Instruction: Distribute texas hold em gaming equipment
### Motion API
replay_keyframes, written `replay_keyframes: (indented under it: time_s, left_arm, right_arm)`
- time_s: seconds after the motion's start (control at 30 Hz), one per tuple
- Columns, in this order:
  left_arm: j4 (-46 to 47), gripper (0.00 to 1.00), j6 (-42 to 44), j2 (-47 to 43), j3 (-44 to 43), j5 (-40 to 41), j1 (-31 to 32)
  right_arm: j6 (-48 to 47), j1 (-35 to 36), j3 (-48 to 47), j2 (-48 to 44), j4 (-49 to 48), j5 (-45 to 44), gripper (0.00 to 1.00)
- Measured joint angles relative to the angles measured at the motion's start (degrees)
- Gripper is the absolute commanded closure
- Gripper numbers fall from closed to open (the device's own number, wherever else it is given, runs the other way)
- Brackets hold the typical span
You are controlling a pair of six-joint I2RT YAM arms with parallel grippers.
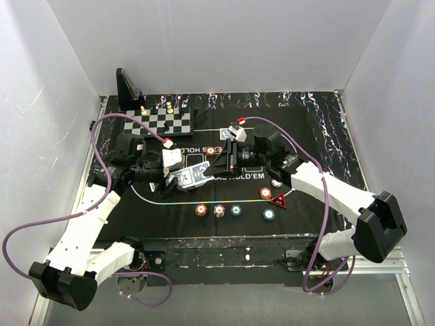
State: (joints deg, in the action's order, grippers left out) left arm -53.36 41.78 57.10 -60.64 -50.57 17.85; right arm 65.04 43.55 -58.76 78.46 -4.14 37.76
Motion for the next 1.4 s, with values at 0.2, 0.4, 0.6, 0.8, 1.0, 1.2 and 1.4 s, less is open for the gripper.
replay_keyframes:
  time_s: [0.2,0.4,0.6,0.8,1.0,1.2,1.4]
  left_arm:
    - [0.0,0.63,0.0,0.0,0.0,0.0,0.0]
    - [0.0,0.64,0.0,0.0,0.0,0.0,0.0]
    - [0.0,0.64,0.0,0.0,0.0,0.2,0.0]
    - [0.1,0.64,0.0,0.0,0.0,0.2,0.0]
    - [0.0,0.65,-0.1,0.0,0.0,0.2,0.0]
    - [0.0,0.65,-0.1,0.0,0.0,0.2,0.0]
    - [-0.2,0.66,-0.1,0.0,0.0,0.2,0.0]
  right_arm:
    - [-0.4,-1.4,0.6,-1.9,0.7,-0.1,0.85]
    - [-0.6,-2.0,0.8,-2.4,1.1,-0.1,0.95]
    - [-0.8,-4.0,2.4,-4.7,2.5,-0.1,0.99]
    - [-1.2,-6.1,2.6,-7.2,4.2,-0.1,0.99]
    - [-0.9,-9.0,3.4,-9.2,4.6,0.6,0.99]
    - [0.3,-14.3,3.4,-12.0,4.0,2.6,0.99]
    - [1.9,-17.9,3.4,-10.9,2.1,4.7,0.99]
